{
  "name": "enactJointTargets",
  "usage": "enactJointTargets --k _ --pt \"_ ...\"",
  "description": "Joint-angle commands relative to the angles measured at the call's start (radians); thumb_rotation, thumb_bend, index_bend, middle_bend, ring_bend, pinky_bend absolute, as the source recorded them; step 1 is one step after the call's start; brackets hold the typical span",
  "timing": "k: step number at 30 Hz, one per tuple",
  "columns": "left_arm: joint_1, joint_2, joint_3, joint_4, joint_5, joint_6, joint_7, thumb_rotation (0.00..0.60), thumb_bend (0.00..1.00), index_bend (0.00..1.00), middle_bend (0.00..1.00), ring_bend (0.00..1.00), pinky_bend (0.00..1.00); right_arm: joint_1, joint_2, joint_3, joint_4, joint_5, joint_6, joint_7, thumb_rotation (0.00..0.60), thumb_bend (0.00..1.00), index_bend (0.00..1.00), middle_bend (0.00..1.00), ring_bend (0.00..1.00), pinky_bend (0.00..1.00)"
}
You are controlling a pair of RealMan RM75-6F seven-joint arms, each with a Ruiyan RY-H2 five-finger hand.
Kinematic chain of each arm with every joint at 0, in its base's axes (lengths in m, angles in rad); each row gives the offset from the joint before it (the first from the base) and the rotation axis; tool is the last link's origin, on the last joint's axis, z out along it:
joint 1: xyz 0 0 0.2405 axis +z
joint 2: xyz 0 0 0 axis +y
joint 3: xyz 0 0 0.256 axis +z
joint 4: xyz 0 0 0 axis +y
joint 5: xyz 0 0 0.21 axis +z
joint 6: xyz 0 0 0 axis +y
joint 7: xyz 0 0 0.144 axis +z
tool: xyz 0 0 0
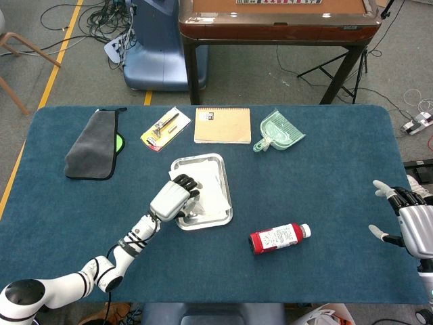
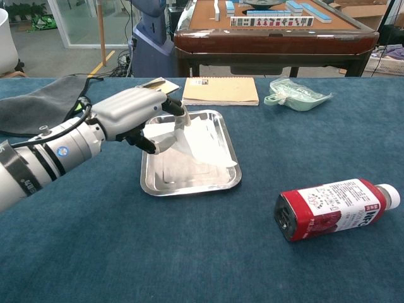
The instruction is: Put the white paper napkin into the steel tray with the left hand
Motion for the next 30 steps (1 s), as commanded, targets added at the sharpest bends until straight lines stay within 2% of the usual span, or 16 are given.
enactJointTargets --k 1,11,18,30 --pt "0.002 0.001 0.004 -0.001 -0.008 -0.006 0.007 0.6 0.43 0.58 0.31 0.24 0.21 -0.003 0.001 -0.001 -0.001 0.002 0.002 -0.001 0.6 0.11 0.17 0.32 0.22 0.31" --pt "0.0 -0.006 0.017 0.025 -0.011 -0.011 0.046 0.6 0.43 0.56 0.31 0.24 0.21 -0.01 0.003 0.0 -0.003 0.003 0.012 0.0 0.6 0.11 0.17 0.32 0.22 0.31" --pt "-0.007 -0.016 0.049 0.072 0.017 -0.014 0.056 0.6 0.43 0.54 0.31 0.24 0.21 -0.011 0.002 0.002 -0.004 0.005 0.013 -0.001 0.6 0.11 0.17 0.32 0.22 0.31" --pt "-0.004 0.005 0.078 0.042 0.033 -0.022 0.062 0.6 0.43 0.5 0.31 0.24 0.21 -0.011 0.003 0.004 -0.012 0.003 0.014 -0.01 0.6 0.11 0.17 0.32 0.22 0.31"
